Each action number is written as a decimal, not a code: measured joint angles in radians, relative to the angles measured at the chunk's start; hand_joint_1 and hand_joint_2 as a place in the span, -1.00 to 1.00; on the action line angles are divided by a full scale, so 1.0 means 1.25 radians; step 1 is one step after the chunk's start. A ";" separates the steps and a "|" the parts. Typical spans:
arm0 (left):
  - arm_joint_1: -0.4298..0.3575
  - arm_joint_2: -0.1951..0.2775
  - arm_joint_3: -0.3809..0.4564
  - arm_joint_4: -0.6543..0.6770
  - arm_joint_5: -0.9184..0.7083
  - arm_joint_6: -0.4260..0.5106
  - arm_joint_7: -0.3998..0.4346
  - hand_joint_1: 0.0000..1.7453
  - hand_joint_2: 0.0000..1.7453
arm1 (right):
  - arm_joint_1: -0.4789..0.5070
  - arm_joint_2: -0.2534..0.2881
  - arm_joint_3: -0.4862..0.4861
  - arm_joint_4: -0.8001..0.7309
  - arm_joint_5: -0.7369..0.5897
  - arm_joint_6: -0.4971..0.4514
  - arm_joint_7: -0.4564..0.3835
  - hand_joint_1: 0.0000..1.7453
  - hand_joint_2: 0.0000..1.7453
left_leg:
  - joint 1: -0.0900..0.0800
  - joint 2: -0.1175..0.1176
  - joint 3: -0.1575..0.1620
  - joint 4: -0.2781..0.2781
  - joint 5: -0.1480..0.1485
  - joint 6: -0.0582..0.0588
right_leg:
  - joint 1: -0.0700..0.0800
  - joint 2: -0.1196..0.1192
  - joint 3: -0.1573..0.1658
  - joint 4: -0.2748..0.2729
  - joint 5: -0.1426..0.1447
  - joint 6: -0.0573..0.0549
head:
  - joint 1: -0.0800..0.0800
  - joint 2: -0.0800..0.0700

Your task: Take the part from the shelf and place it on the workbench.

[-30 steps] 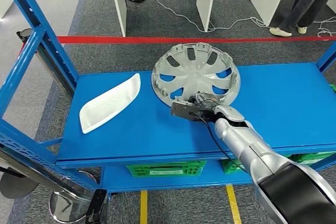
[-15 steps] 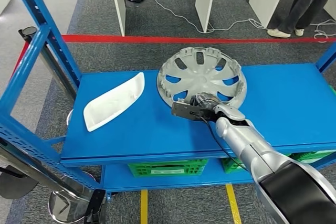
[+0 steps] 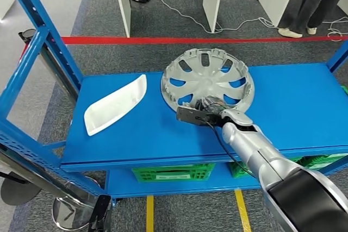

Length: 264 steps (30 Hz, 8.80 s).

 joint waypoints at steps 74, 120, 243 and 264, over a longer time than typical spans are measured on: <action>0.026 0.001 0.027 -0.124 -0.130 0.004 0.020 -1.00 1.00 | 0.192 -0.045 -0.164 -0.232 0.205 -0.522 -0.215 1.00 1.00 | -0.007 -0.005 -0.021 0.013 0.009 0.013 | 0.002 0.005 -0.014 0.008 -0.001 -0.008 | -0.005 0.000; 0.018 -0.008 -0.002 -0.086 -0.080 0.038 -0.002 -1.00 1.00 | 0.403 -0.085 -0.244 -0.715 0.131 -0.516 -0.277 1.00 1.00 | -0.003 -0.004 -0.057 -0.007 0.060 0.012 | -0.010 0.003 0.055 0.020 -0.064 0.025 | -0.002 0.000; 0.053 -0.024 0.000 -0.065 -0.017 0.060 -0.020 -1.00 1.00 | 0.946 -0.036 -0.421 -1.257 0.308 -0.528 -0.314 1.00 1.00 | -0.016 0.090 0.062 -0.028 -0.040 0.021 | -0.005 -0.067 0.023 -0.007 -0.017 0.020 | 0.009 0.000; 0.139 -0.061 0.064 -0.148 -0.071 0.066 0.018 -1.00 1.00 | 0.978 0.005 -0.366 -1.287 0.312 -0.530 -0.292 1.00 1.00 | -0.002 -0.017 0.068 -0.026 -0.042 0.029 | 0.001 0.048 -0.049 0.057 -0.028 0.008 | 0.011 0.000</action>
